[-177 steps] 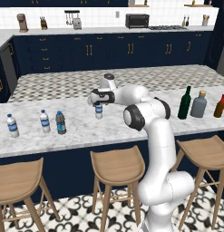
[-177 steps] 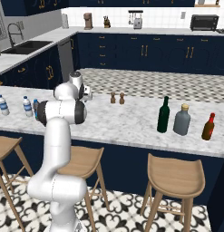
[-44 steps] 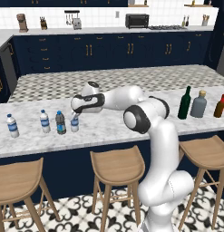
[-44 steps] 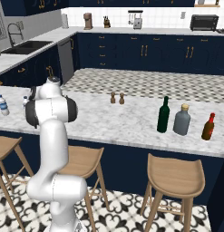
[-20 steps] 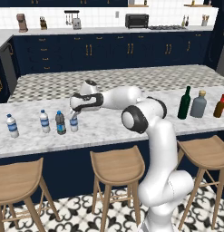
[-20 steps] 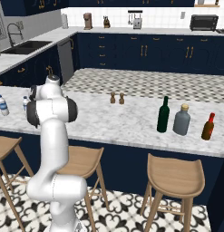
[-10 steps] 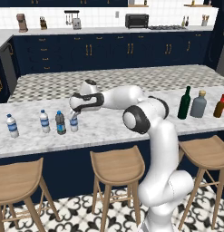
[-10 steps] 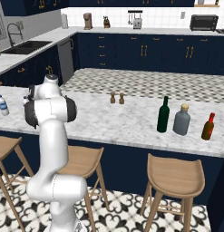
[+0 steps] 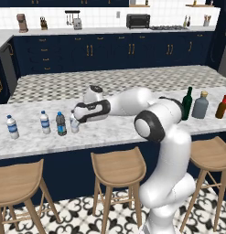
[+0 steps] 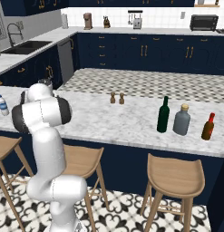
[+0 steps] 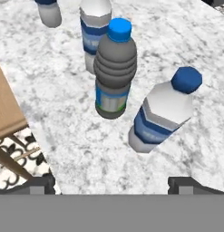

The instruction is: Move the plastic bottles in the middle to the plastics group, and the glass bottles in the middle to the glass group.

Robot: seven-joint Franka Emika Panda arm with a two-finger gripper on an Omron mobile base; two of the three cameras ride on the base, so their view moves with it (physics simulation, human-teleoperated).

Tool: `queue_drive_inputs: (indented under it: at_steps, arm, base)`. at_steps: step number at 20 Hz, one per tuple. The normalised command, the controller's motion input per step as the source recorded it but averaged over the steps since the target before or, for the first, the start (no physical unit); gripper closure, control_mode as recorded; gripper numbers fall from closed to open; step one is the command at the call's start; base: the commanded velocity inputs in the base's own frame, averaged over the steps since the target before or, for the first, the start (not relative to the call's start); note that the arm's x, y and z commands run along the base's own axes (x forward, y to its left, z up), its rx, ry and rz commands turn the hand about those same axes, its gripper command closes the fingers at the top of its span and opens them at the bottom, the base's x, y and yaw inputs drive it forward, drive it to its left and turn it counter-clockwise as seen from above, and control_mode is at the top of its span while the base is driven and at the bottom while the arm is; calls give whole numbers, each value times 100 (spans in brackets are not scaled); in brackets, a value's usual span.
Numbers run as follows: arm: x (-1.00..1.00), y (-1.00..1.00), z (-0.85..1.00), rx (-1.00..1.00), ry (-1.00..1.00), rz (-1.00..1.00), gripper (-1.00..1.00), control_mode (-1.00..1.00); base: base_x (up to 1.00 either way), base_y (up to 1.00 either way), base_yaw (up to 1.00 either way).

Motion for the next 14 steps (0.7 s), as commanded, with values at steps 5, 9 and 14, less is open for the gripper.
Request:
queue_drive_inputs:
  at_steps: [5,9,14]
  arm:
    - [-33,-55,21,2,-2,-4,-100,-100]
    - [-36,-57,51,7,0,-8,-100,-100]
    - [-47,-59,61,9,0,-11,-100,-100]
  base:
    - [0,0,0]
    - [0,0,0]
    - [0,0,0]
